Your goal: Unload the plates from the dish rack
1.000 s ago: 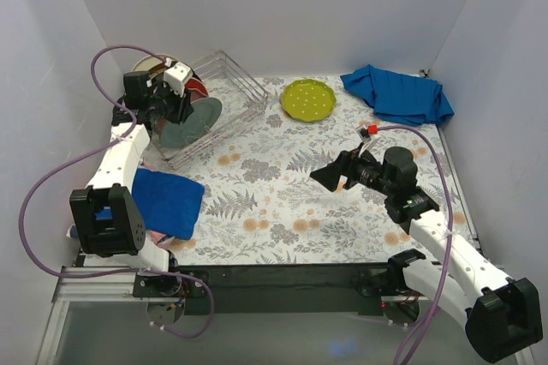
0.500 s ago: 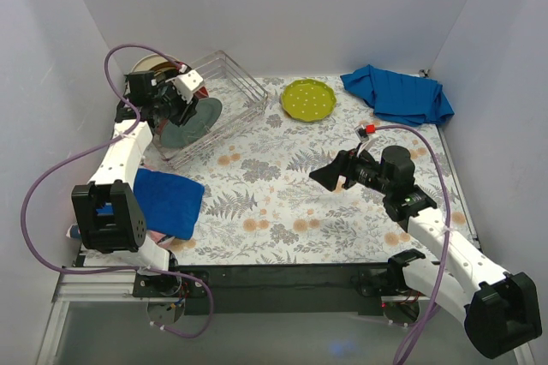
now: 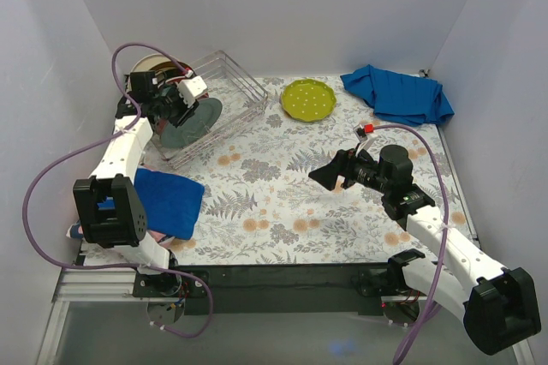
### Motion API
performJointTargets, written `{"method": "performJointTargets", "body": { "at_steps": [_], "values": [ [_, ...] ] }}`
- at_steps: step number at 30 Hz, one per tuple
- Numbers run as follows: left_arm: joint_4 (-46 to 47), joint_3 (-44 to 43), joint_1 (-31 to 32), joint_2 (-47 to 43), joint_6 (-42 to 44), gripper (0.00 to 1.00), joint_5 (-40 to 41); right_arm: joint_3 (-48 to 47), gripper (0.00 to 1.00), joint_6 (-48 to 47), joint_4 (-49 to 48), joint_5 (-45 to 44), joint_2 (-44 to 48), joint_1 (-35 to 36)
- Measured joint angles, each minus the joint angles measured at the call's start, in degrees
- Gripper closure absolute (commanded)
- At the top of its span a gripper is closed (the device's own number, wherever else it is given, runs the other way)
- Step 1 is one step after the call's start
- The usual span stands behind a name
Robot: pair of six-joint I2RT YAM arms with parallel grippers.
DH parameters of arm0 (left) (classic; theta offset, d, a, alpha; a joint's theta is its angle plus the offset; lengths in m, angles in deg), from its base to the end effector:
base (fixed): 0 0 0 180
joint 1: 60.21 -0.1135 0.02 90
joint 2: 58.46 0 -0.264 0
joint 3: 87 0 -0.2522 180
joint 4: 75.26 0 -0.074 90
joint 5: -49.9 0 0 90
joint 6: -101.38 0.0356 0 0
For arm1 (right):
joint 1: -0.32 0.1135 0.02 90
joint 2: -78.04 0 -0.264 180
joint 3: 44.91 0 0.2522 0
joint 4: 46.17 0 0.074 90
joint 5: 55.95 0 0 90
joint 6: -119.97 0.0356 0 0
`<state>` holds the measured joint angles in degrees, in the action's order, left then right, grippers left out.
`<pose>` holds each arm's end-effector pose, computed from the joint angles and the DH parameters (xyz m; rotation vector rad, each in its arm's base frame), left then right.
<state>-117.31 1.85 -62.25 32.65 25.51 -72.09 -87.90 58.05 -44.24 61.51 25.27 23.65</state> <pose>0.3552 -0.0062 0.3079 0.5105 2.1570 -0.4864 0.1884 0.0991 0.2594 -0.2900 1.8576 1.0570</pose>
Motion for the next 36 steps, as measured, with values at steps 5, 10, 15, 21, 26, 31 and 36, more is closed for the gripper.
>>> {"method": "performJointTargets", "body": {
  "at_steps": [5, 10, 15, 21, 26, 31, 36],
  "values": [
    [-0.39, -1.2, -0.04, 1.49, 0.66, 0.93, 0.28, 0.0, 0.07, 0.0, 0.0, -0.2, 0.0, 0.0],
    [0.28, -2.36, -0.22, 2.45, 1.55, 1.0, 2.29, 0.0, 0.07, -0.02, 0.0, -0.28, 0.0, 0.0],
    [0.02, -2.4, 0.17, 2.43, 1.51, 1.0, 2.93, 0.0, 0.07, -0.02, -0.04, -0.28, 0.0, 0.0],
    [0.17, -2.36, 0.79, 2.01, 0.87, 1.0, 4.68, 0.0, 0.07, -0.02, -0.09, -0.28, 0.0, 0.0],
    [0.96, -1.68, 2.6, 1.11, 0.31, 1.0, 7.89, 0.0, 0.07, -0.02, -0.11, -0.33, 0.02, 0.0],
    [2.38, -0.98, 3.67, -1.36, -0.26, 1.0, 8.9, 0.0, 0.07, -0.04, -0.13, -0.48, 0.13, 0.0],
    [3.69, -0.98, 4.81, -4.0, -0.46, 1.0, 9.9, 0.0, 0.07, -0.11, -0.13, -0.57, 0.24, 0.0]
  ]
}}
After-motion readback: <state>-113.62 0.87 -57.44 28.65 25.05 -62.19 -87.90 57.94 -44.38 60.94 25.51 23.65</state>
